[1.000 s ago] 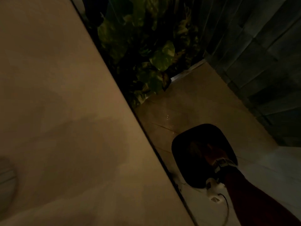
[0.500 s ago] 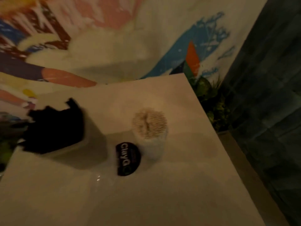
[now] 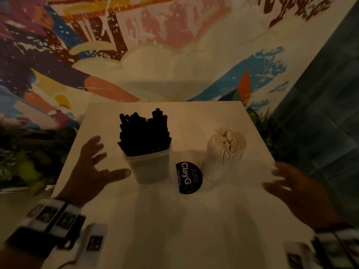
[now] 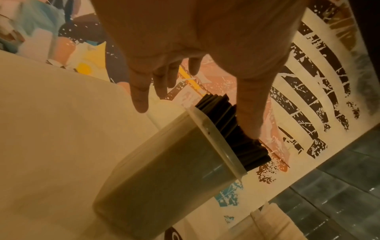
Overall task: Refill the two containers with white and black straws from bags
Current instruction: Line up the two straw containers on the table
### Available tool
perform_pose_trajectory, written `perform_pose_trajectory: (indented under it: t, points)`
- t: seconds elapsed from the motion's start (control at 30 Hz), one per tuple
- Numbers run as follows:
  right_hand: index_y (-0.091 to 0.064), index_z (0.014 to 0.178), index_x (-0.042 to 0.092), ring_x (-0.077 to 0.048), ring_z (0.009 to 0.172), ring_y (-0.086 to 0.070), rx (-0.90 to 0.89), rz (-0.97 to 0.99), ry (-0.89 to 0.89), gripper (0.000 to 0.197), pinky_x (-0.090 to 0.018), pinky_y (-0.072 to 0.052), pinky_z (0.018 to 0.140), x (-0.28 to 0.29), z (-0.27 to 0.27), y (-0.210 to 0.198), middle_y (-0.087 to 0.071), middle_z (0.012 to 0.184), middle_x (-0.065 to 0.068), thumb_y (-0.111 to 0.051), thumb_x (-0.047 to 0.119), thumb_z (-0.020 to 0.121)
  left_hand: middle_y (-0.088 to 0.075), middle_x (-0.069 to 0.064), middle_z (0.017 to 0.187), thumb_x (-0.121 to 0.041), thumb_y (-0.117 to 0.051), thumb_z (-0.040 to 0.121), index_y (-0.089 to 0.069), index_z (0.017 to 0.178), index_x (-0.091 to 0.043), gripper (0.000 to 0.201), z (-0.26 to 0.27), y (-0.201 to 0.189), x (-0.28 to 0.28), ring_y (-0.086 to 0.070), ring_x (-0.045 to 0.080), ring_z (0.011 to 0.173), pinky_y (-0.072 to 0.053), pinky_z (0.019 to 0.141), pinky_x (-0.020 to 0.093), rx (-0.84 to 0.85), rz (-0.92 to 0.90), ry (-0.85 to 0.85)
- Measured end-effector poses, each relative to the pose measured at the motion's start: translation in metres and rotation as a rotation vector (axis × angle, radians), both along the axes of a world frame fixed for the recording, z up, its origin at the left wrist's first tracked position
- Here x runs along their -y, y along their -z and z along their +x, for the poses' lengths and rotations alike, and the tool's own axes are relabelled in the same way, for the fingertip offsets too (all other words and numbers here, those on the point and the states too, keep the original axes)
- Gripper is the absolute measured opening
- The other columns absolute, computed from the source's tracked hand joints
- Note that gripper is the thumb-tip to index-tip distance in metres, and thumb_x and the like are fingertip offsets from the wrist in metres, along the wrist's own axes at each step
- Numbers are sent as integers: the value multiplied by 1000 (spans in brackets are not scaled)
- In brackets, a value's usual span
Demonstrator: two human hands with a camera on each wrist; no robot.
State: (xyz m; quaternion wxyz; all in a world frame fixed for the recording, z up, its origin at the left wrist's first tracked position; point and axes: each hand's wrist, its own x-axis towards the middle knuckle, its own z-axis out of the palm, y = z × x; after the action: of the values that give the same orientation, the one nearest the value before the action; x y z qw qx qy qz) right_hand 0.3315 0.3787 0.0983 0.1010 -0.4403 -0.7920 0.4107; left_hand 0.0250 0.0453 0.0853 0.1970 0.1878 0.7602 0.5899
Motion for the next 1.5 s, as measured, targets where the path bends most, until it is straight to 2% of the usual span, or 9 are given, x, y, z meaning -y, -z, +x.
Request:
perform_pose_trajectory:
  t: [0.17, 0.3, 0.4, 0.5, 0.57, 0.8, 0.97, 1.2, 1.5]
  points:
    - [-13, 147, 37, -16, 125, -40, -125, -51, -72, 127, -49, -44, 102, 2, -87, 30, -29, 150, 5, -92, 38, 48, -22, -8, 152, -56, -87, 21, -10, 140, -46, 142, -15, 15, -41, -31, 9, 134, -39, 103, 38, -55, -60, 15]
    - [-27, 135, 39, 10, 115, -49, -315, -59, -114, 114, -25, -44, 96, -1, -113, 57, -46, 132, 16, -95, 17, 46, -44, -10, 136, -19, -89, 48, -26, 141, -22, 113, -15, 35, -64, -48, -15, 113, -47, 82, 6, -106, 76, 51]
    - [-30, 139, 36, 0, 111, -51, -332, -22, -80, 111, -25, -41, 96, -4, -122, 69, -51, 123, 20, -94, 22, 50, -49, -2, 133, 12, -75, 58, -31, 140, -9, 95, -18, 44, -69, -53, -14, 107, -48, 77, 4, -98, 122, 15]
    - [-31, 138, 37, -7, 111, -52, -316, -6, -73, 110, -25, -41, 95, -11, -135, 70, -52, 119, 23, -94, 31, 48, -53, 10, 133, -14, -84, 55, -39, 136, -5, 92, -31, 47, -69, -56, 7, 116, -51, 82, 14, -57, 135, 43]
    - [-31, 136, 41, -8, 110, -52, -314, -20, -75, 108, -25, -42, 94, -16, -150, 66, -52, 114, 26, -93, 31, 49, -58, 4, 127, -29, -86, 53, -45, 132, -7, 92, -39, 41, -73, -58, 3, 111, -51, 79, 11, -46, 94, 72]
    - [-30, 140, 41, -17, 118, -53, -264, 15, -69, 115, -34, -43, 103, -40, -217, 64, -55, 132, 9, -91, 48, 44, -63, -13, 107, -22, -82, 51, -53, 125, -11, 80, -84, 29, -108, -62, -4, 96, -52, 69, 10, -29, 36, 47]
    - [-26, 143, 37, -23, 124, -51, -230, 46, -78, 112, -23, -37, 94, -63, -272, 58, -52, 139, 6, -90, 45, 52, -58, -17, 91, 6, -72, 69, -51, 112, -29, 59, -130, 21, -150, -56, 0, 75, -52, 48, 17, 62, 17, -70]
    - [-20, 147, 28, -27, 127, -48, -174, 157, -94, 114, -36, -40, 105, -99, -347, 66, -47, 143, 0, -86, 51, 57, -57, -17, 108, -2, -78, 64, -49, 117, -39, 71, -191, 15, -194, -53, 21, 101, -46, 85, 54, 192, -10, -75]
    - [-18, 148, 15, -20, 132, -42, -281, 164, -135, 115, -22, -32, 103, -131, -401, 75, -40, 147, -1, -88, 41, 61, -45, -9, 128, -5, -76, 70, -40, 128, -36, 75, -219, 7, -227, -42, 20, 108, -44, 82, 51, 183, -41, -85]
